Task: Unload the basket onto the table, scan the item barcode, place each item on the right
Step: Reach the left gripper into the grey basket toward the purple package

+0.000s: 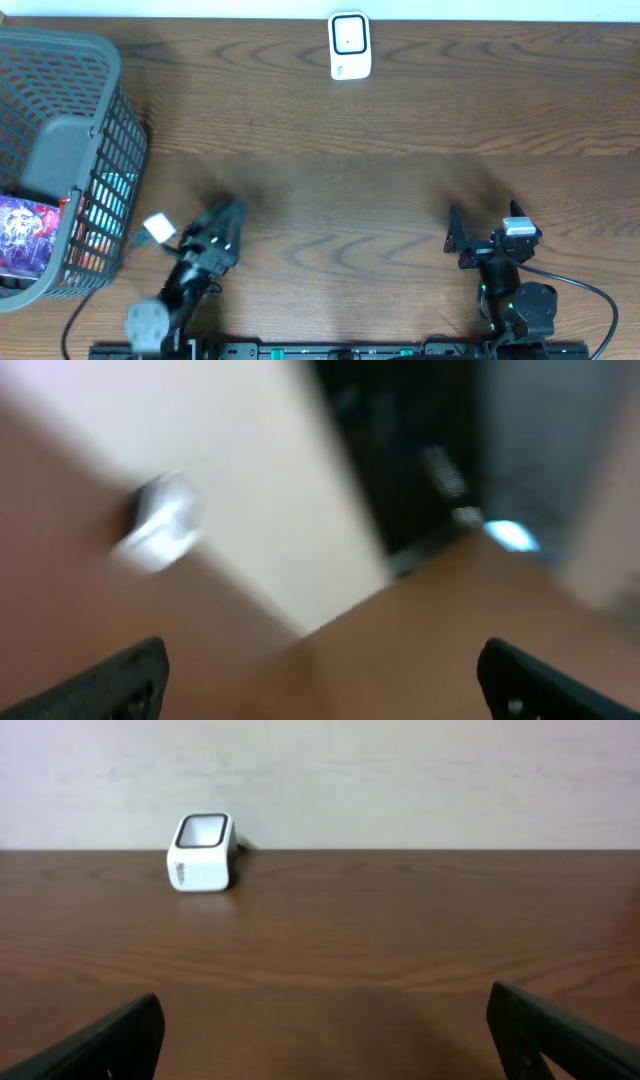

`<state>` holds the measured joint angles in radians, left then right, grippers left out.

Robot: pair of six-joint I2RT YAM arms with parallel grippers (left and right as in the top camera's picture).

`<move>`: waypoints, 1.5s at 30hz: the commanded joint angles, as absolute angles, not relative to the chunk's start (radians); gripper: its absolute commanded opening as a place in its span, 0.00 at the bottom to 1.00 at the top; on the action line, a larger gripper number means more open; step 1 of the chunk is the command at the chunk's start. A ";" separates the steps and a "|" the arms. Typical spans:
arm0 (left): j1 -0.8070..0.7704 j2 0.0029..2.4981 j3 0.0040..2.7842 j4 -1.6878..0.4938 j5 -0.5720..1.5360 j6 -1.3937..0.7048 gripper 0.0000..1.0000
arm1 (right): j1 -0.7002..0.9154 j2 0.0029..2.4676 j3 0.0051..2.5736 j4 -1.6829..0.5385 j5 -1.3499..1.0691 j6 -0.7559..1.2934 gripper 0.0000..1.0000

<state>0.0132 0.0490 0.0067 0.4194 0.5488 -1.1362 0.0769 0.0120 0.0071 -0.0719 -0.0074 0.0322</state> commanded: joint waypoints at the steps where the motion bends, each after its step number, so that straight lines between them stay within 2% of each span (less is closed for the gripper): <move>1: 0.015 0.041 0.020 0.606 0.461 -1.285 0.98 | 0.073 0.007 0.006 -0.075 -0.010 0.017 0.99; 4: 0.015 0.046 0.078 0.638 0.263 -1.392 0.98 | 0.073 0.007 0.006 -0.075 -0.010 0.017 0.99; 9: 0.015 0.124 0.244 0.637 0.087 -1.377 0.98 | 0.073 0.007 0.006 -0.075 -0.010 0.017 0.99; 15: 0.015 0.408 0.570 0.633 0.042 -1.076 0.98 | 0.073 0.007 0.006 -0.075 -0.010 0.017 0.99; 18: 0.016 0.585 0.768 0.592 -0.046 -0.939 0.98 | 0.073 0.007 0.006 -0.075 -0.010 0.017 0.99; 21: 0.026 0.755 1.012 0.392 -0.165 -0.743 0.98 | 0.073 0.007 0.006 -0.075 -0.010 0.017 0.99; 24: 0.052 0.927 1.312 0.024 -0.359 -0.518 0.98 | 0.073 0.007 0.006 -0.075 -0.010 0.017 0.99; 28: 0.141 1.166 1.707 -0.551 -0.796 -0.467 0.98 | 0.073 0.007 0.006 -0.075 -0.010 0.017 0.99; 31: 0.253 1.318 1.892 -0.831 -0.954 -0.467 0.98 | 0.073 0.007 0.006 -0.075 -0.010 0.017 0.99; 35: 0.417 1.455 1.947 -1.076 -0.962 -0.479 0.98 | 0.073 0.007 0.006 -0.075 -0.010 0.017 0.99; 38: 0.525 1.550 1.941 -1.242 -0.916 -0.606 0.98 | 0.073 0.007 0.006 -0.075 -0.010 0.017 0.99; 43: 0.625 1.695 1.939 -1.296 -0.730 -0.625 0.98 | 0.073 0.007 0.006 -0.075 -0.010 0.017 0.99; 45: 0.642 1.747 1.939 -1.349 -0.595 -0.622 0.98 | 0.073 0.007 0.006 -0.075 -0.010 0.017 0.99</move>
